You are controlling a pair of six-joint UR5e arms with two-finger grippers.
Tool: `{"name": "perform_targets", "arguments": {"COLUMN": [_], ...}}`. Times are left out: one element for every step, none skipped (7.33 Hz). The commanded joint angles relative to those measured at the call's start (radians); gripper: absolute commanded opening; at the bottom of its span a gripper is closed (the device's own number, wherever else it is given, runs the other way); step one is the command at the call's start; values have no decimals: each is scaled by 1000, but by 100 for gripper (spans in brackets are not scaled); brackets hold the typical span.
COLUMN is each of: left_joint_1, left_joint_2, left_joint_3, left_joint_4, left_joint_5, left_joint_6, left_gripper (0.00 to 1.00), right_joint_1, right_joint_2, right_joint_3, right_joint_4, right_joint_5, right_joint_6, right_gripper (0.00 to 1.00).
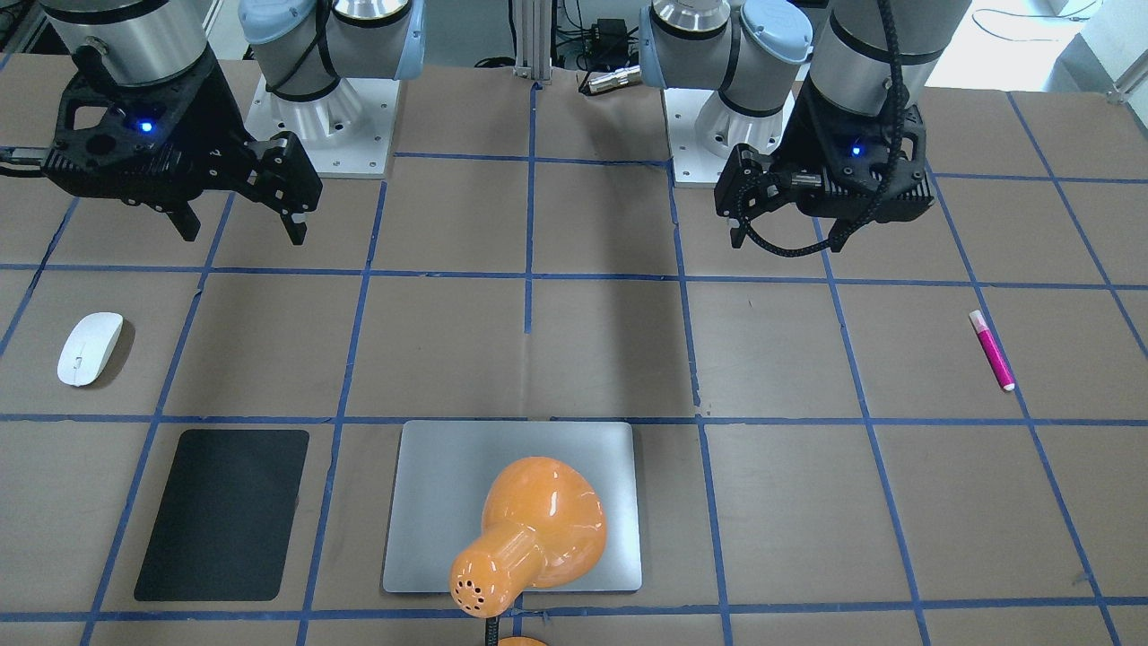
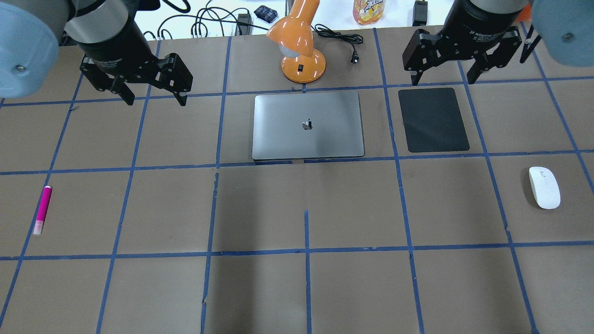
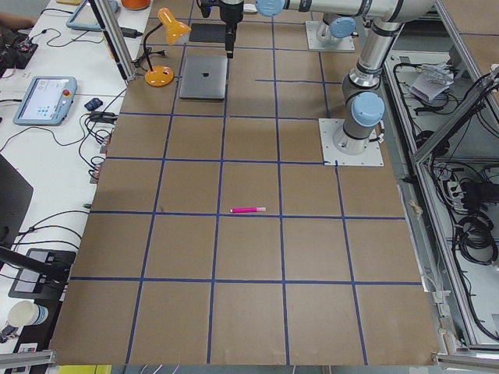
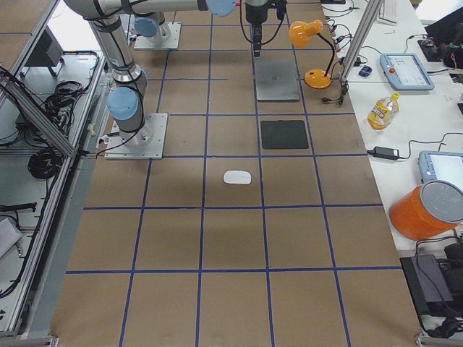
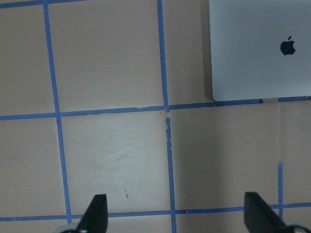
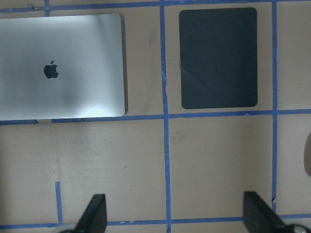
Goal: Place pen and mouse around notebook
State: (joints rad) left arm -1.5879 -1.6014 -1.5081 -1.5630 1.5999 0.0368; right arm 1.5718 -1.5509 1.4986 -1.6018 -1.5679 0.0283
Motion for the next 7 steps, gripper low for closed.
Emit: {"name": "perform_targets", "arguments": {"left_joint_1": [0, 0, 0, 0, 0, 12, 19], "left_joint_2": [-2, -5, -5, -2, -3, -8, -5], "left_joint_3": [0, 2, 3, 0, 0, 2, -1], "left_joint_4": [0, 1, 3, 3, 3, 4, 3], "left_joint_5": [0, 0, 0, 0, 0, -3, -4], "left_joint_6": [0, 0, 0, 0, 0, 2, -1], "left_gripper": [100, 100, 100, 100, 100, 100, 100], "right_joint_1": [2, -3, -16, -53, -135, -247, -359], "right_joint_2": [-1, 0, 2, 3, 2, 11, 47], "right_joint_3": [2, -4, -9, -11, -8, 8, 20], "right_joint_4": [0, 0, -1, -3, 0, -12, -29], "right_joint_5": [2, 0, 0, 37, 66, 69, 65], "right_joint_6": [1, -5, -19, -63, -83, -108, -169], "right_gripper": [100, 100, 100, 100, 100, 100, 100]}}
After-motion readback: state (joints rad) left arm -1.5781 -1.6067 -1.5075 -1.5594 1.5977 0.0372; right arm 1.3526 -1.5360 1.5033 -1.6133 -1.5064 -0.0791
